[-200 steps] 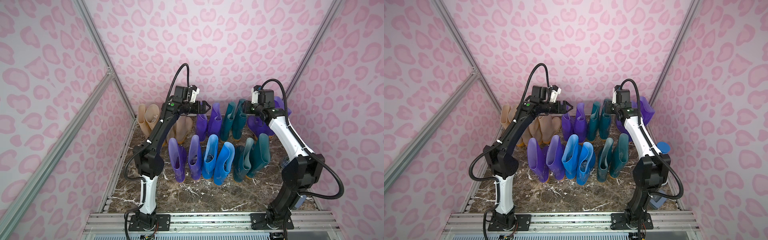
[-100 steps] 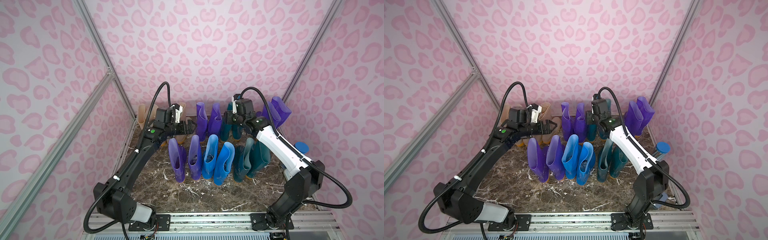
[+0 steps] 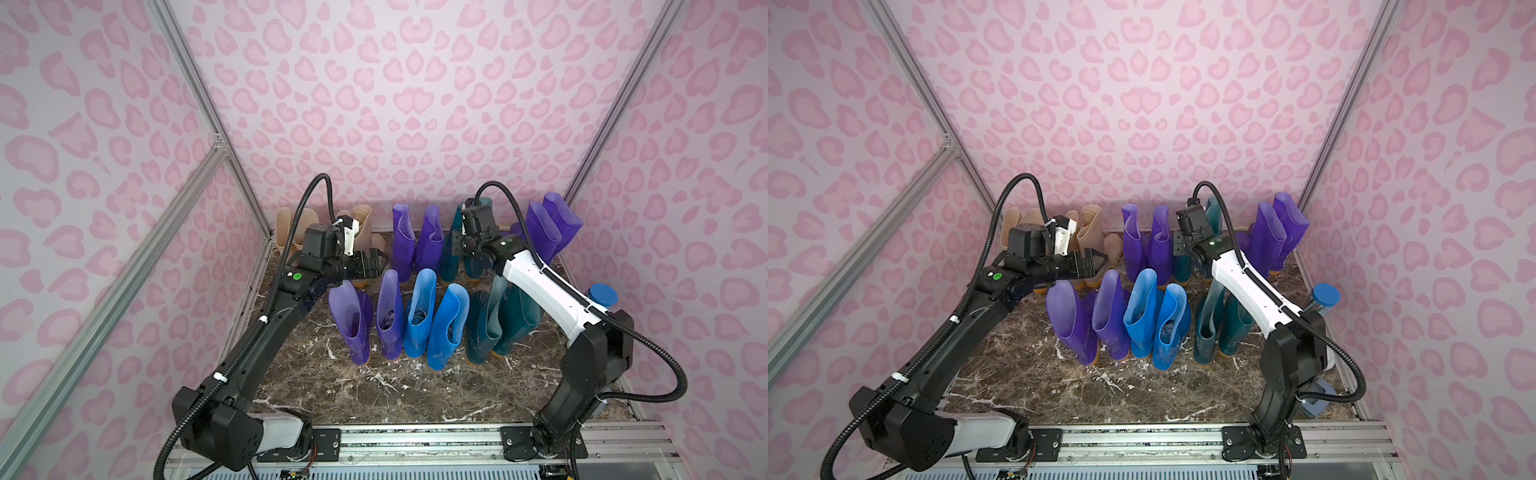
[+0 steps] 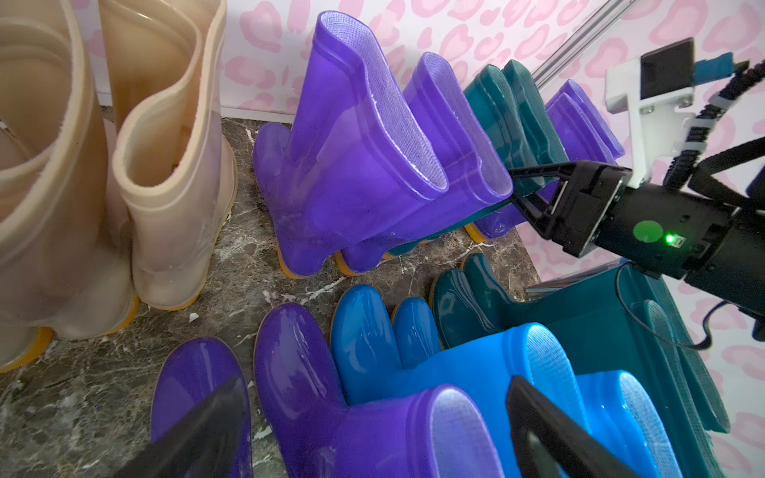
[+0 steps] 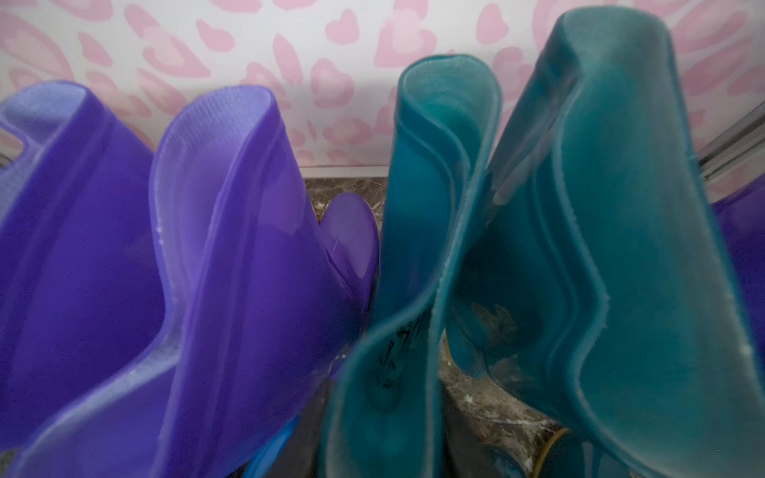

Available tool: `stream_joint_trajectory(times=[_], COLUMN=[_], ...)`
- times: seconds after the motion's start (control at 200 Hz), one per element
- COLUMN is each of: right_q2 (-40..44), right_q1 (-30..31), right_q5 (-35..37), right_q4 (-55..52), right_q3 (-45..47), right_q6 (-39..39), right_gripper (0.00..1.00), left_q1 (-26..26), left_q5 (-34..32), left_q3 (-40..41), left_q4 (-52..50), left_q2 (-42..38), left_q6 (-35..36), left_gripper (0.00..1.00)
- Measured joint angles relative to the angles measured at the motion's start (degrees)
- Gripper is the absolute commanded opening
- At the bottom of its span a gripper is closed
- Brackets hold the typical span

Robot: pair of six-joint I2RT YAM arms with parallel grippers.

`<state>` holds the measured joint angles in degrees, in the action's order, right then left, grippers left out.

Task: Match and arrange rain boots in pairs
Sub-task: Adjust the rain boot at the center of the board.

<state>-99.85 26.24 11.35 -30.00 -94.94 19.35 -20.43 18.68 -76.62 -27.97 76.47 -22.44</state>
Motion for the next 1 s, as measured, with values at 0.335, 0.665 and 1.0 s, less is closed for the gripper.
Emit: stream_joint_trajectory(times=[0.335, 0.665, 1.0], right_q2=[-1.86, -2.34, 7.02], right_q1=[-4.04, -4.33, -2.99], right_q5=[3.82, 2.36, 2.16], right_q4=[-1.38, -1.62, -4.22], right_q3=[-3.43, -2.45, -11.69], right_q6=[-2.27, -4.09, -6.80], right_gripper=[0.00, 0.43, 0.62], left_q1=[0.00, 0.00, 0.00], left_q5=[0.00, 0.39, -0.35], left_q3=[-0.02, -0.46, -5.49], left_q4=[-0.02, -0.63, -5.03], left_q2=[-0.33, -0.33, -1.95], left_q6=[0.04, 0.20, 1.57], left_gripper=[0.99, 0.99, 0.99])
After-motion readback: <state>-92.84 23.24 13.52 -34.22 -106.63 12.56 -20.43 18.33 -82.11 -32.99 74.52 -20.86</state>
